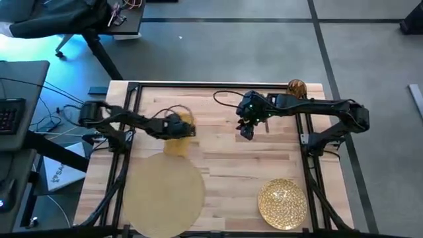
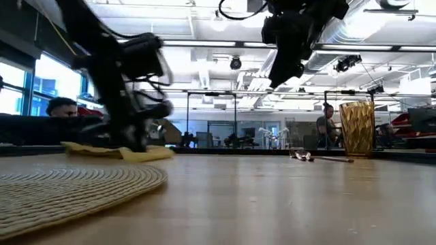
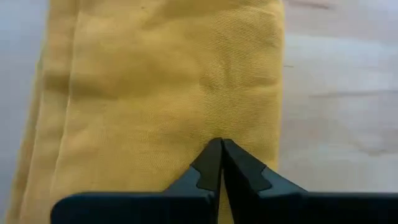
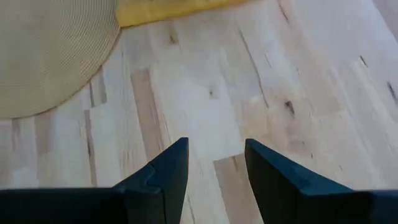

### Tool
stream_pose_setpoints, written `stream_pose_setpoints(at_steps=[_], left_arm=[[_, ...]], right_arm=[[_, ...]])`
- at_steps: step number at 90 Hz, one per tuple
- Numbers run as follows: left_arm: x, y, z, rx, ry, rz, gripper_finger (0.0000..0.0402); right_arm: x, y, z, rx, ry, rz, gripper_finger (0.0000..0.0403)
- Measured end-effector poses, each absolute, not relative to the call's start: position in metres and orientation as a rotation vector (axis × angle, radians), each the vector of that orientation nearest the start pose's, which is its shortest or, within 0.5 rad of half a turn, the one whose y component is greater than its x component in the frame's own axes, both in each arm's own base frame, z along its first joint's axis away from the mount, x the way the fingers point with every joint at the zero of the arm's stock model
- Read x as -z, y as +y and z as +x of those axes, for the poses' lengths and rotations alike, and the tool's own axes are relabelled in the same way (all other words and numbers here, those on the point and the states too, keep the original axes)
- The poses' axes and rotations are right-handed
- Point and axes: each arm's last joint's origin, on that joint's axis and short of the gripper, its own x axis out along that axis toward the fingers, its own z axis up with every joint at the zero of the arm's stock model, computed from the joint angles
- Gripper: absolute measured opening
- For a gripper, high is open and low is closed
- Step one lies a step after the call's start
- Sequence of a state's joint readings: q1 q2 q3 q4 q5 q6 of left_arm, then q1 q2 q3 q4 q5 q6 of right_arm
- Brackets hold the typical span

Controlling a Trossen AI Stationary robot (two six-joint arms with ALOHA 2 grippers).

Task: Set table place
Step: Move the yellow napkin to the middle left of the table, then move the brown placemat to the center center of the table

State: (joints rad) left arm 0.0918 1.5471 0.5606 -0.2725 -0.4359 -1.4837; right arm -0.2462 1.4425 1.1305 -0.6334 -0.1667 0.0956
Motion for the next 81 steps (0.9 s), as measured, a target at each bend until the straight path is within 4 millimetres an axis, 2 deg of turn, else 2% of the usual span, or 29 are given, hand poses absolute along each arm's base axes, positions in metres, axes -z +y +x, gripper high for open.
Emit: stream_pose_setpoints(at_steps=[9, 16, 31, 43, 53, 66, 81], left_arm=[[-0.108, 0.027, 0.206, -1.274, 0.636, -1.044, 0.0], [-0.11, 0.023, 0.198, -1.25, 0.645, -1.001, 0.0], [-0.124, 0.021, 0.193, -1.178, 0.694, -0.935, 0.0], [-0.155, 0.021, 0.2, -1.073, 0.719, -0.852, 0.0], [-0.175, 0.02, 0.199, -0.977, 0.813, -0.763, 0.0], [-0.202, 0.014, 0.198, -0.81, 0.874, -0.668, 0.0], [-0.237, -0.001, 0.198, -0.5, 0.876, -0.565, 0.0]], right_arm=[[-0.271, -0.068, 0.288, 0.111, 0.899, 0.266, 0.0142], [-0.272, -0.068, 0.29, 0.109, 0.877, 0.257, 0.0142], [-0.274, -0.068, 0.293, 0.099, 0.843, 0.255, 0.0142], [-0.273, -0.061, 0.299, 0.025, 0.816, 0.277, 0.0142], [-0.261, -0.044, 0.312, -0.055, 0.843, 0.275, 0.0142], [-0.234, -0.004, 0.34, -0.119, 0.859, 0.33, 0.0143], [-0.199, 0.033, 0.371, 0.019, 0.807, 0.49, 0.0157]])
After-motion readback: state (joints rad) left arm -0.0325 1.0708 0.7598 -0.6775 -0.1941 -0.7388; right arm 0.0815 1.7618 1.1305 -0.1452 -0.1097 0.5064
